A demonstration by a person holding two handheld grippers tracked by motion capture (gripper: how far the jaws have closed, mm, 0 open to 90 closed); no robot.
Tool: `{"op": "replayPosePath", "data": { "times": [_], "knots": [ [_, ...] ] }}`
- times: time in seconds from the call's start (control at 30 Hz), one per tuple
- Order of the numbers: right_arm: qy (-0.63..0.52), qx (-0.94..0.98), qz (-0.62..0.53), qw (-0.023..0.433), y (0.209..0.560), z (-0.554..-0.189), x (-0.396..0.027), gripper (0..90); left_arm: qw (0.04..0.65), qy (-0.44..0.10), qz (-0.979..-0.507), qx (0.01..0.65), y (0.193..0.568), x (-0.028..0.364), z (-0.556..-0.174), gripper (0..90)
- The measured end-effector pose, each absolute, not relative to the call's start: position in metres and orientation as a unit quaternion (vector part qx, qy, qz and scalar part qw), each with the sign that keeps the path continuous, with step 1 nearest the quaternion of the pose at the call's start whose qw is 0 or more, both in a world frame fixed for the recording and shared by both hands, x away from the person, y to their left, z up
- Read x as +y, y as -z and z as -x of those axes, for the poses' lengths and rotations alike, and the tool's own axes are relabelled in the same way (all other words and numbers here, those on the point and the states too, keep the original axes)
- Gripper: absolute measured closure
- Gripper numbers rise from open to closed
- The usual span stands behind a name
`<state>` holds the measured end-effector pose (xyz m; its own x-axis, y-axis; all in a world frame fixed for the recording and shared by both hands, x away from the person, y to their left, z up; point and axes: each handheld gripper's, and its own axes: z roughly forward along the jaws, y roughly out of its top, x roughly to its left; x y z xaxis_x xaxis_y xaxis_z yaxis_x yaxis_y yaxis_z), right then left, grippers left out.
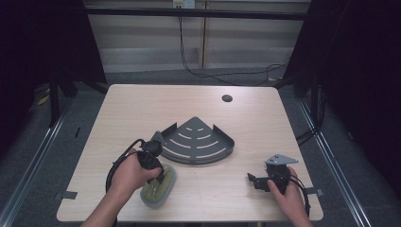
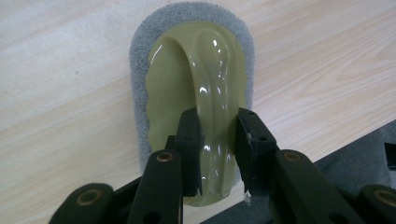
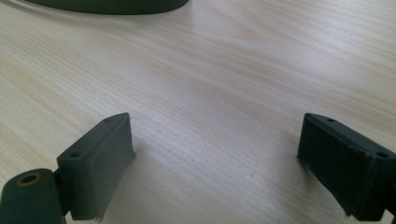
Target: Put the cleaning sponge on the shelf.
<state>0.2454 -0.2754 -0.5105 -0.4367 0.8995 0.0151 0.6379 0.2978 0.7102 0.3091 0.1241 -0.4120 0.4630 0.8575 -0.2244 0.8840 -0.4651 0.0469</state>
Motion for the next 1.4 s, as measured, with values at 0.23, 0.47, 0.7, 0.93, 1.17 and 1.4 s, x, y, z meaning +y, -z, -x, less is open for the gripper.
{"op": "replayPosePath", "data": {
  "times": [0.23,0.47,0.7,0.93,1.17,1.4],
  "knots": [
    [-0.330,0.781,-0.492,0.198,0.511,-0.245,-0.275,9.7,0.075,0.074,-0.859,0.501,0.401,0.129,-0.311,72.5],
    [-0.330,0.781,-0.492,0.198,0.511,-0.245,-0.275,9.7,0.080,0.061,-0.864,0.493,0.390,0.137,-0.314,72.5],
    [-0.331,0.780,-0.493,0.198,0.511,-0.245,-0.275,9.7,0.084,0.055,-0.873,0.477,0.377,0.145,-0.319,72.5],
    [-0.331,0.780,-0.492,0.199,0.511,-0.246,-0.275,9.7,0.093,0.051,-0.881,0.460,0.368,0.143,-0.326,72.5],
    [-0.331,0.780,-0.492,0.199,0.511,-0.246,-0.275,9.7,0.099,0.048,-0.887,0.448,0.360,0.136,-0.334,72.5],
    [-0.331,0.781,-0.491,0.200,0.511,-0.246,-0.275,9.7,0.099,0.043,-0.893,0.437,0.350,0.129,-0.343,72.5]
  ]
}}
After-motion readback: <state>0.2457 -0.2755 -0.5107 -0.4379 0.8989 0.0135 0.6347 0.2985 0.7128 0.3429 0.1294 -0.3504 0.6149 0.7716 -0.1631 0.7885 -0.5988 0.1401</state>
